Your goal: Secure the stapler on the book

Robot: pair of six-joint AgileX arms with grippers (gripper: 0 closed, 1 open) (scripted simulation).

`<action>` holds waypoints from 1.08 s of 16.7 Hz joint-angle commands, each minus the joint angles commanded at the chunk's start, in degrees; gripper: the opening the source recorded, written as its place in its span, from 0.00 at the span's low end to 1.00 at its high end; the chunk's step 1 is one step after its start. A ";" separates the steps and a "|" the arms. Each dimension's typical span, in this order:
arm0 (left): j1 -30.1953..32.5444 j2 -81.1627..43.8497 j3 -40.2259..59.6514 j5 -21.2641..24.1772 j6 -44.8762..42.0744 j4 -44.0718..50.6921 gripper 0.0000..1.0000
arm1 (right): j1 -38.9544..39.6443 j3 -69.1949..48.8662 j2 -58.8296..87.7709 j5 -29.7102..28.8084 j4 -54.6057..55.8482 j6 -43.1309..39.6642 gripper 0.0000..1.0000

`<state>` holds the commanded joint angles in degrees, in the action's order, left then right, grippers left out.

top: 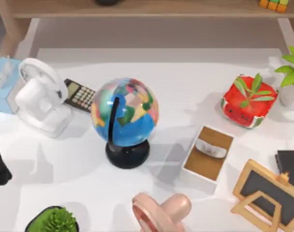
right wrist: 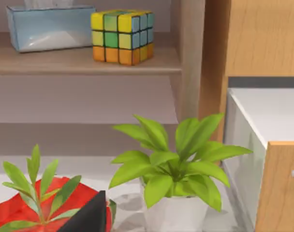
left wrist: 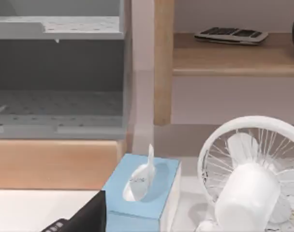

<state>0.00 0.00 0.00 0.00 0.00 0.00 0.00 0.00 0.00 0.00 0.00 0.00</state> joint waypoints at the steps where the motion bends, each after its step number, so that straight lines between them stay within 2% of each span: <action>1: 0.00 0.00 0.00 0.00 0.00 0.00 1.00 | 0.00 0.00 0.00 0.00 0.00 0.00 1.00; 5: 0.00 0.00 0.00 0.00 0.00 0.00 1.00 | -0.50 -3.41 3.45 0.03 -2.36 -0.06 1.00; 9: 0.00 0.00 0.00 0.00 0.00 0.00 1.00 | -2.58 -16.29 16.49 0.05 -10.84 -0.27 1.00; 13: 0.00 0.00 0.00 0.00 0.00 0.00 1.00 | -5.99 -38.35 38.91 0.00 -23.63 -0.62 1.00; 18: 0.00 0.00 0.00 0.00 0.00 0.00 1.00 | -11.53 -72.85 74.34 -0.26 -42.57 -1.18 1.00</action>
<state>0.00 0.00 0.00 0.00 0.00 0.00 -11.53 -72.85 74.34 -0.26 -42.57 -1.18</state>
